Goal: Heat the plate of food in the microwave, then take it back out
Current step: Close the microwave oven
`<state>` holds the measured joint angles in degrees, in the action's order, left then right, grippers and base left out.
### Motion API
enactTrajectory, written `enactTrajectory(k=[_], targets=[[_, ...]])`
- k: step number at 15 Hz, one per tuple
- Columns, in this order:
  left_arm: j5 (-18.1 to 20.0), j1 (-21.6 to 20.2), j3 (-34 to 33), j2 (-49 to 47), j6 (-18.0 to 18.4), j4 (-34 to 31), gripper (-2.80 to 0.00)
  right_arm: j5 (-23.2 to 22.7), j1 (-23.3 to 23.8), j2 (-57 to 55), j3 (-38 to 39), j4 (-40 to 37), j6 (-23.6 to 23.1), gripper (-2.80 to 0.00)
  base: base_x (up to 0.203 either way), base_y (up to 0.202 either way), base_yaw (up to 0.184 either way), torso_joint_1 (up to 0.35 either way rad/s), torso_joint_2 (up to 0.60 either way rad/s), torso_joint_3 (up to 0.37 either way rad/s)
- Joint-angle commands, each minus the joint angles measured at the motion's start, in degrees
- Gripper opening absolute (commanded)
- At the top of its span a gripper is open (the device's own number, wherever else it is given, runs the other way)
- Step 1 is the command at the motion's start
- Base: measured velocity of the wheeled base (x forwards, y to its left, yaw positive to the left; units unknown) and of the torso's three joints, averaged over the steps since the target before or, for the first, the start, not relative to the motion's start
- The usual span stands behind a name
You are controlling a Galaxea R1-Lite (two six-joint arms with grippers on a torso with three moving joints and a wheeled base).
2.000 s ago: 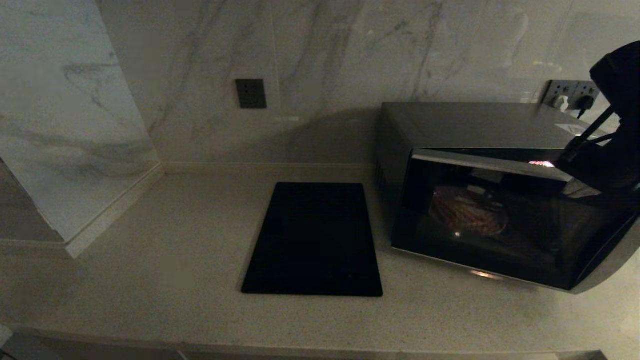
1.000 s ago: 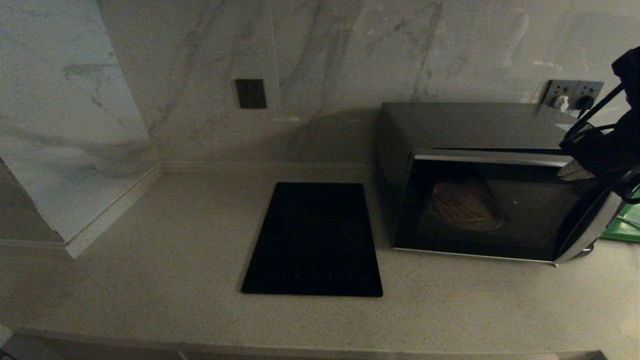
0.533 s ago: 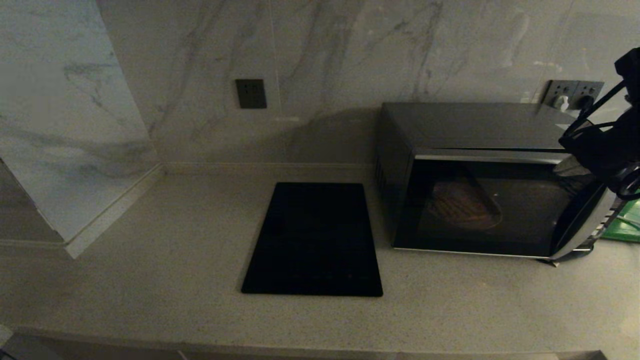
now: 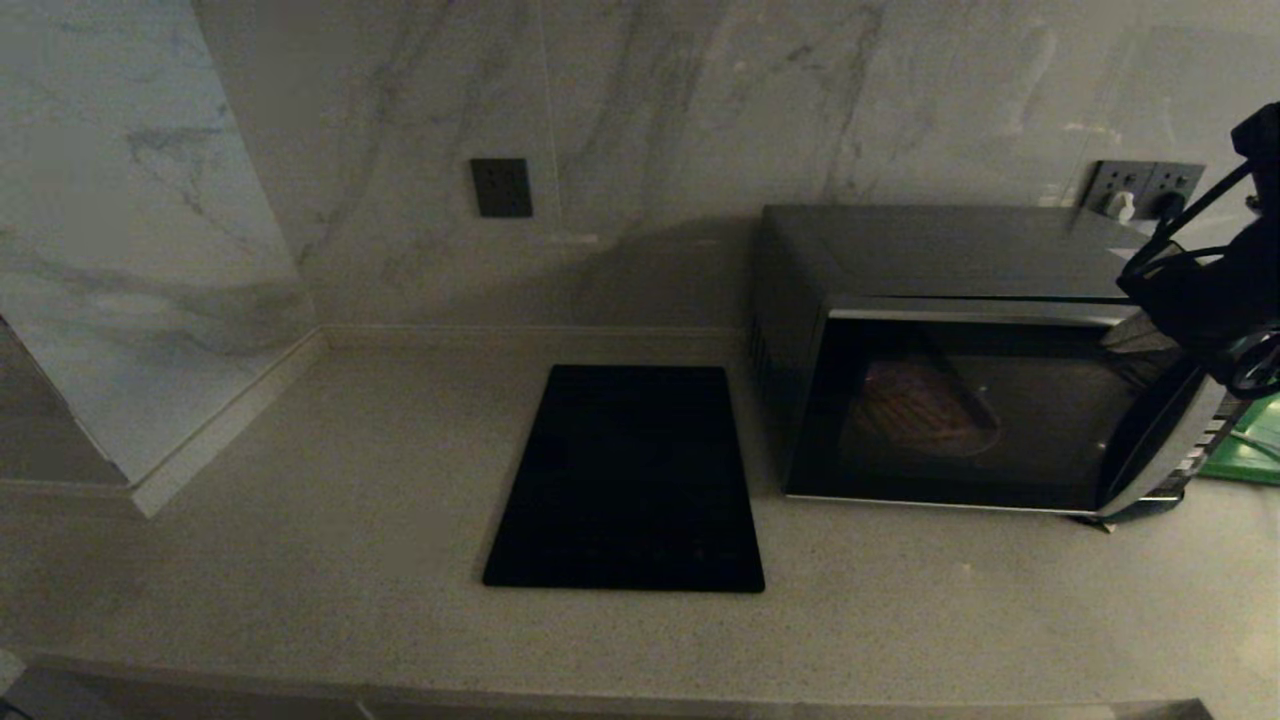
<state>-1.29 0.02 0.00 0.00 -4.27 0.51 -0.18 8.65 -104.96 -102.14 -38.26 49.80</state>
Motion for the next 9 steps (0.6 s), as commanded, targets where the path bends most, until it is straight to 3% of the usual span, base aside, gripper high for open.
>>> enactTrajectory(k=[1, 9], targets=[[0.0, 0.0, 0.0, 0.0, 0.0, 0.0, -2.80, -0.9, 0.5, -0.3, 0.1, 0.4, 0.3, -2.80, 0.000, 0.000, 0.000, 0.000, 0.00, 0.000], [0.0, 0.0, 0.0, 0.0, 0.0, 0.0, -2.80, -2.3, 0.9, -1.7, -0.1, 2.9, 0.6, -2.80, 0.000, 0.000, 0.000, 0.000, 0.00, 0.000]])
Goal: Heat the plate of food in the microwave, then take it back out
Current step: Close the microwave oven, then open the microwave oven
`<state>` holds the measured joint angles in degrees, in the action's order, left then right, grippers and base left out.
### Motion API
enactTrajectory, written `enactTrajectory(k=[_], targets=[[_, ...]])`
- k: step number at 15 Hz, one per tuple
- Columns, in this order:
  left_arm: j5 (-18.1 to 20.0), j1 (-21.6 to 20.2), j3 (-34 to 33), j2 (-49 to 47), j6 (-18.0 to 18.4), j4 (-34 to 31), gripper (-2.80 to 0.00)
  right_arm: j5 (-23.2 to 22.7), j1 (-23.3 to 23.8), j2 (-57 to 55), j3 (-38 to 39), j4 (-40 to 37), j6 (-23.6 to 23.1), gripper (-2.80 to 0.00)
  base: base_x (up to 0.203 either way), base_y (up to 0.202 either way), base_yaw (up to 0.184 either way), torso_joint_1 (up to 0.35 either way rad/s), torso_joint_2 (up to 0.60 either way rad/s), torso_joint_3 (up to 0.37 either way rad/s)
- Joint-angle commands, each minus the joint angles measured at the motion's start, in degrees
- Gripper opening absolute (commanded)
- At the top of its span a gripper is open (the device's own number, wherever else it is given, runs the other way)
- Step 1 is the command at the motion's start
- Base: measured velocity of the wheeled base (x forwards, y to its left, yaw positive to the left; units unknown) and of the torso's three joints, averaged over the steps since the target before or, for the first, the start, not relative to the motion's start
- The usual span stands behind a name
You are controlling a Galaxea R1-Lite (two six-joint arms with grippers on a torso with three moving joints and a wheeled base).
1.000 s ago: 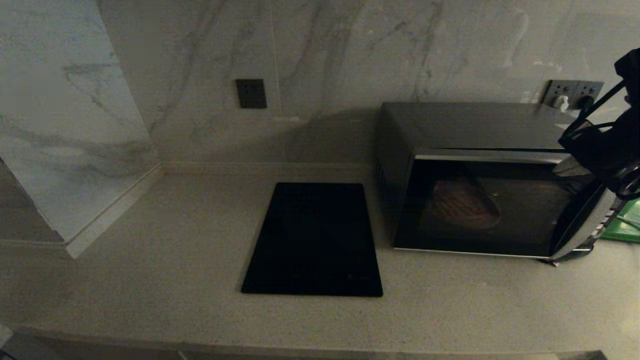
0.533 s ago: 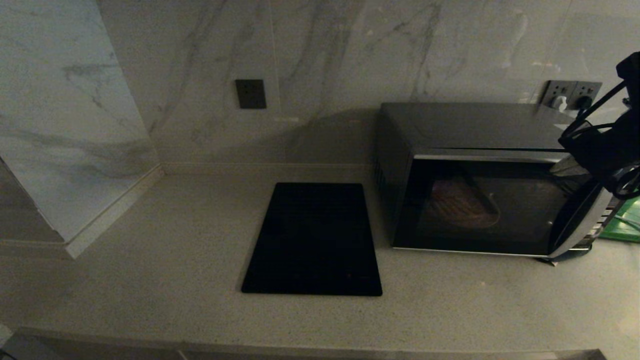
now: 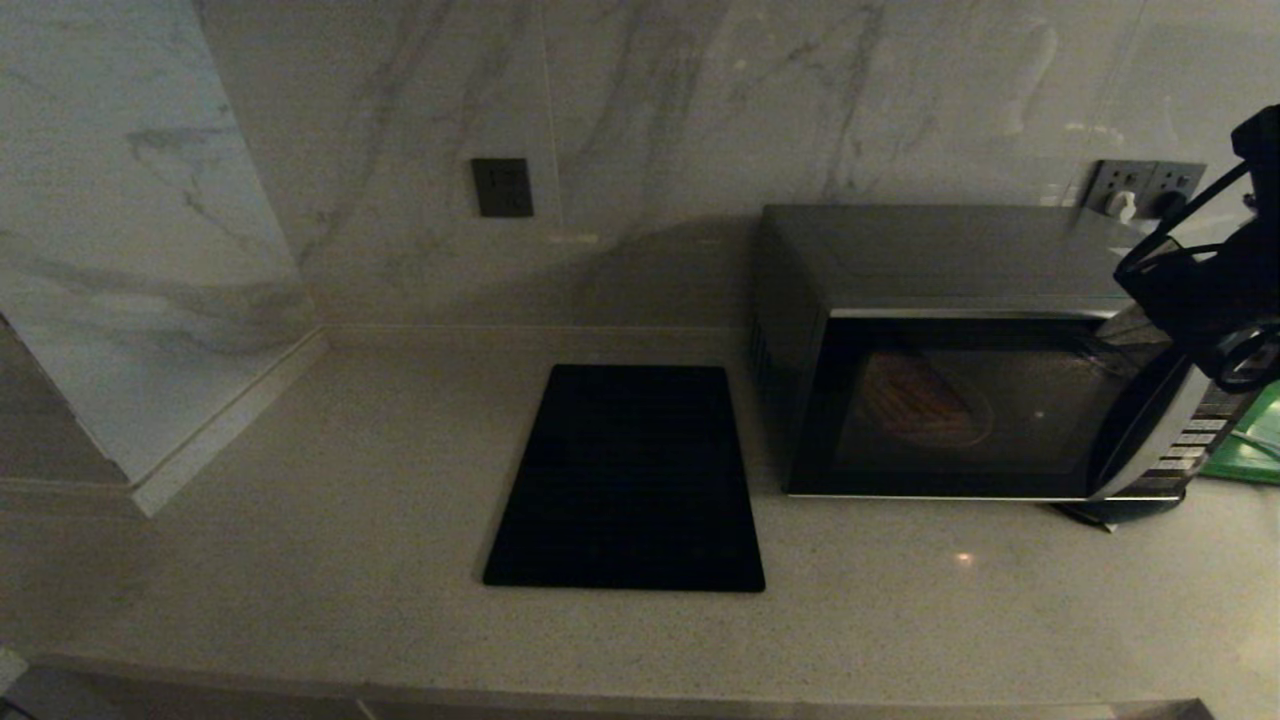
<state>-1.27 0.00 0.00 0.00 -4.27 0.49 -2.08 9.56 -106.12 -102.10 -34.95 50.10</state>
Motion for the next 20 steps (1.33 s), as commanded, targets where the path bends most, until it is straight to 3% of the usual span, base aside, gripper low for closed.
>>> enactTrajectory(k=[1, 6, 11, 13, 16, 19, 20], targets=[[-0.1, 0.0, 0.0, 0.0, 0.0, 0.0, -2.80, -0.6, 0.2, -0.8, -0.1, -0.4, 0.3, -2.80, 0.000, 0.000, 0.000, 0.000, 0.00, 0.000], [-0.1, 0.0, 0.0, 0.0, 0.0, 0.0, -2.80, -1.7, 1.4, 1.5, 1.7, 0.3, 0.2, -2.80, 0.000, 0.000, 0.000, 0.000, 0.00, 0.000], [-0.1, 0.0, 0.0, -0.1, 0.0, 0.0, -2.80, -2.2, 2.6, 11.9, 9.9, 0.3, -2.7, -2.80, 0.000, 0.000, 0.000, 0.000, 0.00, 0.000], [-0.1, 0.0, 0.0, 0.0, 0.0, 0.0, -2.80, -2.2, 4.1, 17.0, 14.4, 0.2, -6.9, -2.80, 0.000, 0.000, 0.000, 0.000, 0.00, 0.000], [-0.1, 0.0, 0.0, 0.0, 0.0, 0.0, -2.80, -1.3, 10.8, 22.8, 18.8, -0.1, -18.4, -2.80, 0.000, 0.000, 0.000, 0.000, 0.00, 0.000], [-0.1, 0.0, 0.0, -0.1, 0.0, 0.0, -2.80, 4.4, 15.6, 26.8, 23.3, -0.1, -29.8, -2.80, 0.000, 0.000, 0.000, 0.000, 0.00, 0.000], [-0.1, 0.0, 0.0, 0.0, 0.0, 0.0, -2.80, 5.5, 16.6, 27.9, 23.7, -0.1, -30.8, -2.80, 0.000, 0.000, 0.000, 0.000, 0.00, 0.000]])
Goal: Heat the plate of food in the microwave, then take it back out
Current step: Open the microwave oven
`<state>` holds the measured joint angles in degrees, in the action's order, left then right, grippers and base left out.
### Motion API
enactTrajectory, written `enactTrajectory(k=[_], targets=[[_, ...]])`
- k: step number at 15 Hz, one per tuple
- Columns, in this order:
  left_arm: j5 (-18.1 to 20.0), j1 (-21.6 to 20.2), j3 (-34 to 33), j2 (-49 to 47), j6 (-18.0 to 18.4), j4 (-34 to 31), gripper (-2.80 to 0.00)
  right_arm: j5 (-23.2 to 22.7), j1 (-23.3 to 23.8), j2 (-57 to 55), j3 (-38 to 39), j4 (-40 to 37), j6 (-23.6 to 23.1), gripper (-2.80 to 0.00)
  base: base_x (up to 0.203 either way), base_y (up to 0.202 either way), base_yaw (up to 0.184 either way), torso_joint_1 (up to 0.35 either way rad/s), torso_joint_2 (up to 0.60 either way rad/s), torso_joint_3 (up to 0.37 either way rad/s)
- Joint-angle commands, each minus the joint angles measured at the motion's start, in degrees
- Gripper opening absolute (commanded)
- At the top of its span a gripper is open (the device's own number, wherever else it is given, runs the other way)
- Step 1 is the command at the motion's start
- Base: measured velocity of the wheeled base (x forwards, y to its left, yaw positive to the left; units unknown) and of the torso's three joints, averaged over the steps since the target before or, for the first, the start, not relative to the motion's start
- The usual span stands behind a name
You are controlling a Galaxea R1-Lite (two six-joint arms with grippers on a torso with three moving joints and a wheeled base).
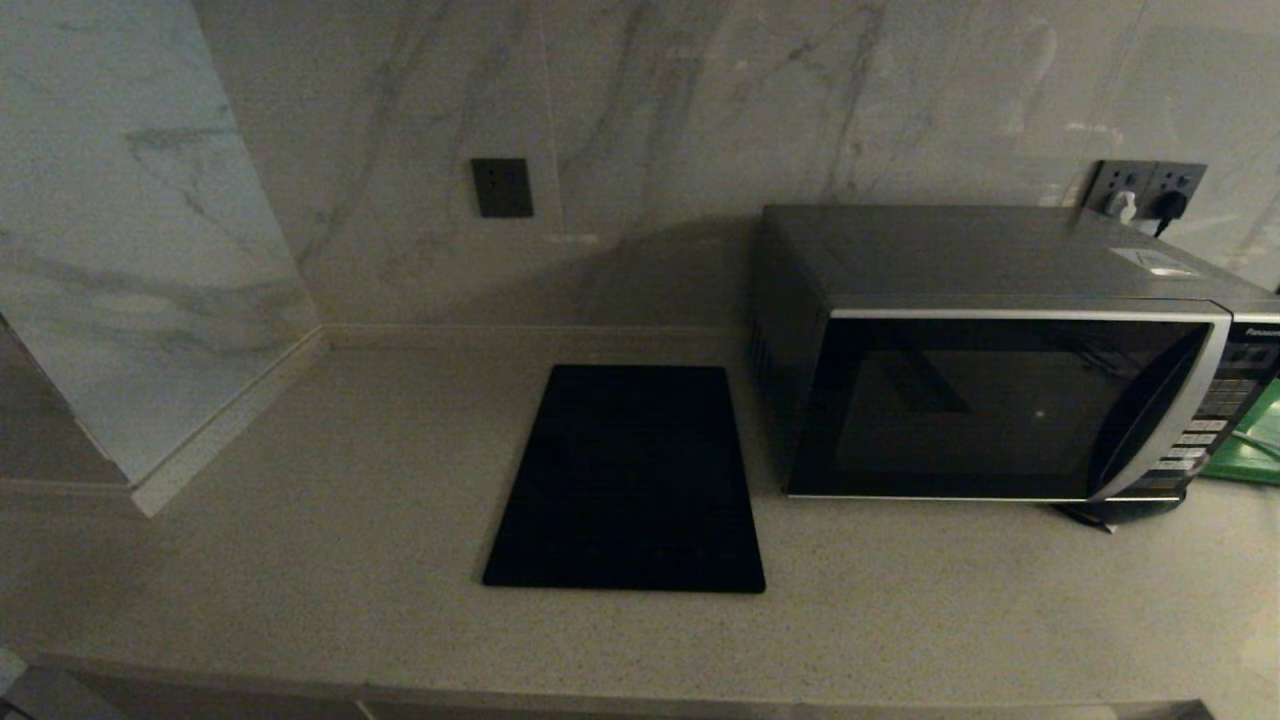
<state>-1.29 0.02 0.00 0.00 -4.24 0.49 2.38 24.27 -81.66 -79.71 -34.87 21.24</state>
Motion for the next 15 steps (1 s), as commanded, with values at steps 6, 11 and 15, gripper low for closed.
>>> enactTrajectory(k=[6, 11, 15], targets=[[0.0, 0.0, 0.0, 0.0, -0.1, 0.0, -2.80, -14.5, 12.8, 2.0, 2.8, 1.1, 0.4, -2.80, 0.000, 0.000, 0.000, 0.000, 0.00, 0.000], [0.0, 0.0, 0.0, 0.0, -0.1, 0.0, -2.80, -25.8, 17.5, -10.4, 2.7, 12.2, 16.9, -2.80, 0.000, 0.000, 0.000, 0.000, 0.00, 0.000], [0.0, 0.0, 0.0, -0.1, -0.1, 0.0, -2.80, -31.6, 18.6, -20.1, 0.6, 16.6, 29.3, -2.80, 0.000, 0.000, 0.000, 0.000, 0.00, 0.000]])
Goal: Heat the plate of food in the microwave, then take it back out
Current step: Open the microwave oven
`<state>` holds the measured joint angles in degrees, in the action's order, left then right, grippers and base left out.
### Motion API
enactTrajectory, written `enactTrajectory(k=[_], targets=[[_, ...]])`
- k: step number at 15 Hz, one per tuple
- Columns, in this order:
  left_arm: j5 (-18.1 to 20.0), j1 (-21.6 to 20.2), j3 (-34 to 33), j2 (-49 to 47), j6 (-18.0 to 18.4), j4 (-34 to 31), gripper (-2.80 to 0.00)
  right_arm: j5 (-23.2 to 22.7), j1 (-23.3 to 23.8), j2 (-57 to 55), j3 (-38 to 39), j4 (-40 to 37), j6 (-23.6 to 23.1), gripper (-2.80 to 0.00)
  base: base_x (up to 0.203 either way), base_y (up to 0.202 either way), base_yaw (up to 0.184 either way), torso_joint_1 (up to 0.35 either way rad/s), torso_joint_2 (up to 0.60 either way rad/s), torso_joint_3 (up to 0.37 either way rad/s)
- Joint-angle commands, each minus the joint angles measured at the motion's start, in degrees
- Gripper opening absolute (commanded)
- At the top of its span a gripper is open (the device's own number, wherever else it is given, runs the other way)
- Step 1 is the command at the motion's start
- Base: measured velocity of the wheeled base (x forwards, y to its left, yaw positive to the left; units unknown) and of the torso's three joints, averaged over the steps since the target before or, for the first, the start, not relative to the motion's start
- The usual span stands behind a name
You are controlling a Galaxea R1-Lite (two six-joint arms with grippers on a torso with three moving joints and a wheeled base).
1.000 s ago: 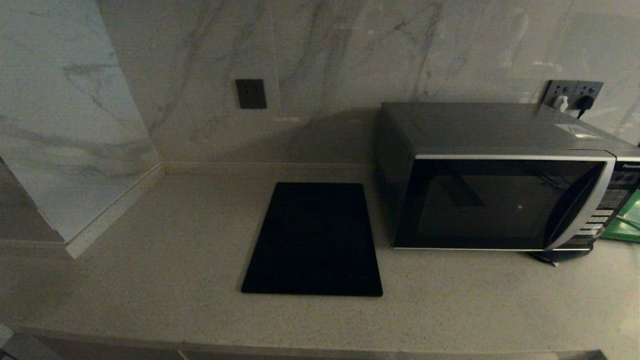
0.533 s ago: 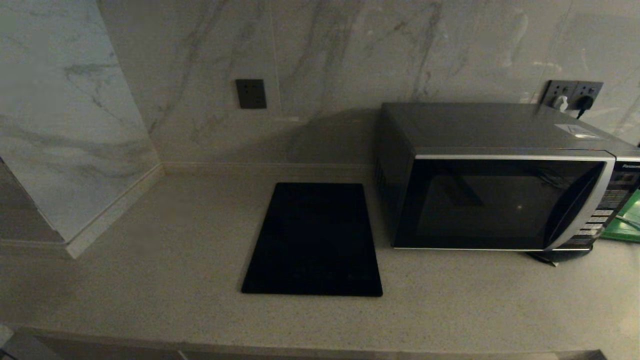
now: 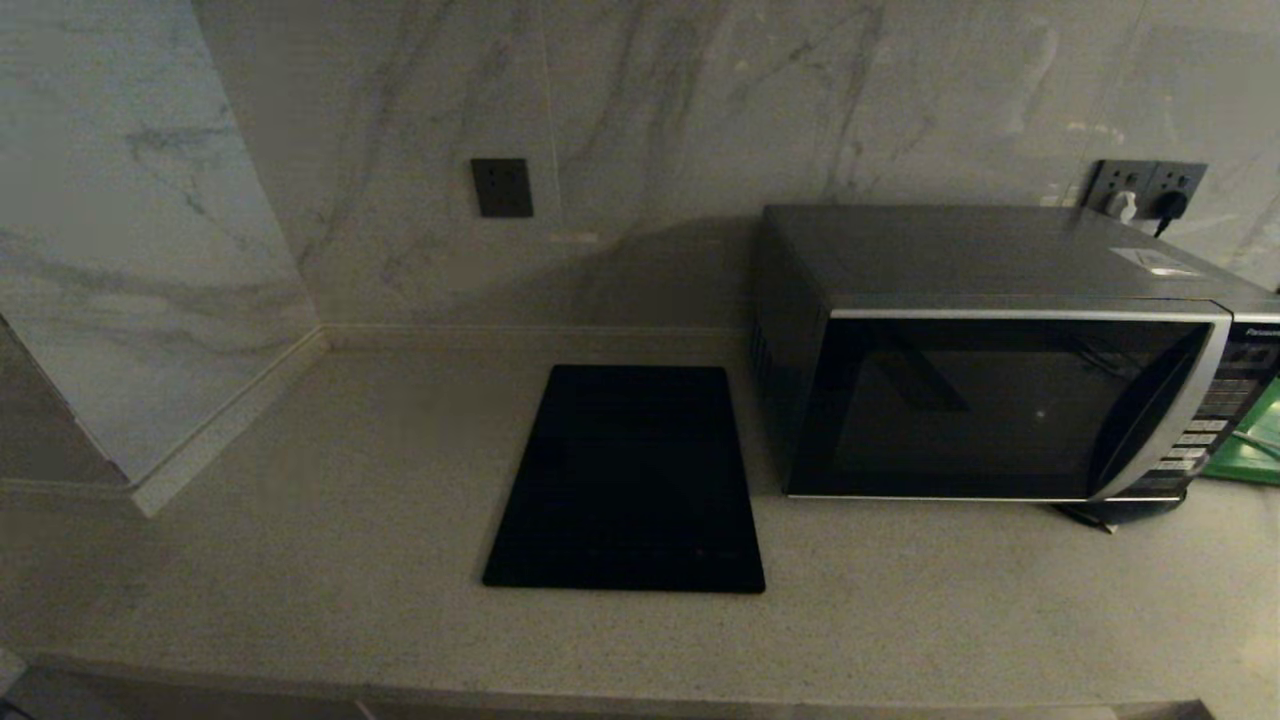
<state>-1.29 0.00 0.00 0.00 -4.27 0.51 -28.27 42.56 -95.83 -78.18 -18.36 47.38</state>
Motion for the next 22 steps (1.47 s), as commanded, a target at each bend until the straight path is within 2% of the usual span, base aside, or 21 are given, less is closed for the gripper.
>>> enactTrajectory(k=[1, 7, 10, 13, 17, 19, 22], targets=[[0.0, 0.0, 0.0, 0.0, 0.0, 0.0, -2.80, -1.7, 0.3, -8.1, -1.8, 0.2, 4.6, -2.80, 0.000, 0.000, 0.000, 0.000, 0.00, 0.000], [0.0, 0.0, 0.0, 0.0, 0.0, 0.0, -2.80, -3.6, 1.8, -20.6, -7.1, 2.7, 6.1, -2.80, 0.000, 0.000, 0.000, 0.000, 0.00, 0.000], [0.0, 0.0, 0.0, -0.1, 0.0, 0.0, -2.80, -6.5, 3.6, -23.9, -7.7, 3.3, 5.9, -2.80, 0.000, 0.000, 0.000, 0.000, 0.00, 0.000], [0.0, 0.0, 0.0, 0.0, 0.0, 0.0, -2.80, -7.0, 3.8, -26.6, -7.9, 3.4, 5.8, -2.80, 0.000, 0.000, 0.000, 0.000, 0.00, 0.000], [0.0, 0.0, 0.0, -0.1, 0.0, 0.0, -2.80, -12.6, 4.1, -29.2, -7.9, 4.2, 5.7, -2.80, 0.000, 0.000, 0.000, 0.000, 0.00, 0.000], [0.0, 0.0, 0.0, -0.1, 0.0, 0.0, -2.80, -16.5, 4.9, -30.4, -6.9, 7.1, 5.7, -2.80, 0.000, 0.000, 0.000, 0.000, 0.00, 0.000], [0.0, 0.0, 0.0, 0.0, 0.0, 0.0, -2.80, -19.7, 6.7, -32.1, -4.4, 11.8, 5.3, -2.80, 0.000, 0.000, 0.000, 0.000, 0.00, 0.000]])
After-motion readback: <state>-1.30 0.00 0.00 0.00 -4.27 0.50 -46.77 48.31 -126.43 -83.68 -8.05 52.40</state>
